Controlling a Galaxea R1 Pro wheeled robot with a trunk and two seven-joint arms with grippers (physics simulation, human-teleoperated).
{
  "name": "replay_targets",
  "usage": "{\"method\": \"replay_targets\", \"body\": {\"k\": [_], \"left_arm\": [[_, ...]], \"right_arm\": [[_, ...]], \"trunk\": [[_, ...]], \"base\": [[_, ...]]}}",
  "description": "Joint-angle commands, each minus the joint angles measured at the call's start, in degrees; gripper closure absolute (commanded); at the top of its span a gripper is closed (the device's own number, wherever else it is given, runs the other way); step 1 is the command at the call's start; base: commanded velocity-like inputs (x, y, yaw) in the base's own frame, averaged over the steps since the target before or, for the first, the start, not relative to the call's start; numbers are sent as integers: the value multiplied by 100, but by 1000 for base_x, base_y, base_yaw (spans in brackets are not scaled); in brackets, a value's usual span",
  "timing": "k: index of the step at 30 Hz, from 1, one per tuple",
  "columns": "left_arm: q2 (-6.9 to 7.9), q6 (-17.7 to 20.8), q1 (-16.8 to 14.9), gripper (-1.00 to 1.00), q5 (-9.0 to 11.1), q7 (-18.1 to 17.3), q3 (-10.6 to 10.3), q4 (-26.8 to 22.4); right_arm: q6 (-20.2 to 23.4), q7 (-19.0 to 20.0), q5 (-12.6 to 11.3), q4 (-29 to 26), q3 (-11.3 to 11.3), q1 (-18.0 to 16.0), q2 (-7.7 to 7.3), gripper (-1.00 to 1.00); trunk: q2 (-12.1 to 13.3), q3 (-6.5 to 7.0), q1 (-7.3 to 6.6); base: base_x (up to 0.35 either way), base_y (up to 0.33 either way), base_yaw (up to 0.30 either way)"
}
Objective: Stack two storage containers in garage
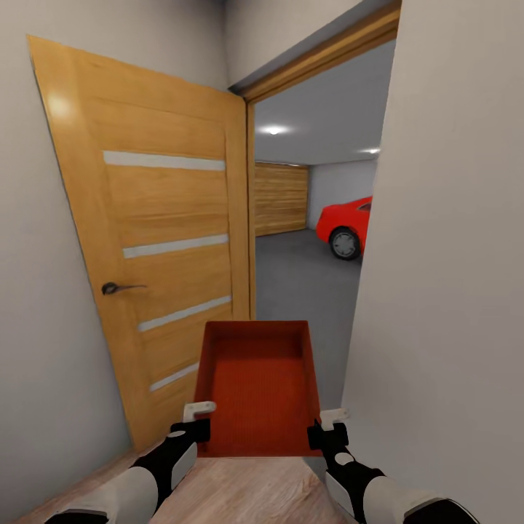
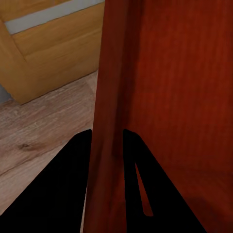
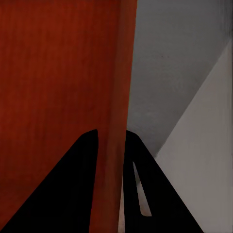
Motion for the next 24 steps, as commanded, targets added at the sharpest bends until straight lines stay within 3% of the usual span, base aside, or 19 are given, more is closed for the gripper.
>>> {"method": "replay_targets", "body": {"k": [1,19,24], "left_arm": [[274,13,-1,100,50,146,71,9],[273,6,-1,100,50,146,62,-11],[272,5,-1,100,46,147,60,-35]], "right_arm": [[-100,-22,-47,-8,-70,-10,3,100],[-106,-27,-72,-8,-76,-10,3,100],[-115,-19,-449,-8,-71,-10,-5,100]], "trunk": [[-8,-9,4],[-8,-9,4],[-8,-9,4]], "base": [[235,230,-143],[243,229,-42],[205,172,-256]]}}
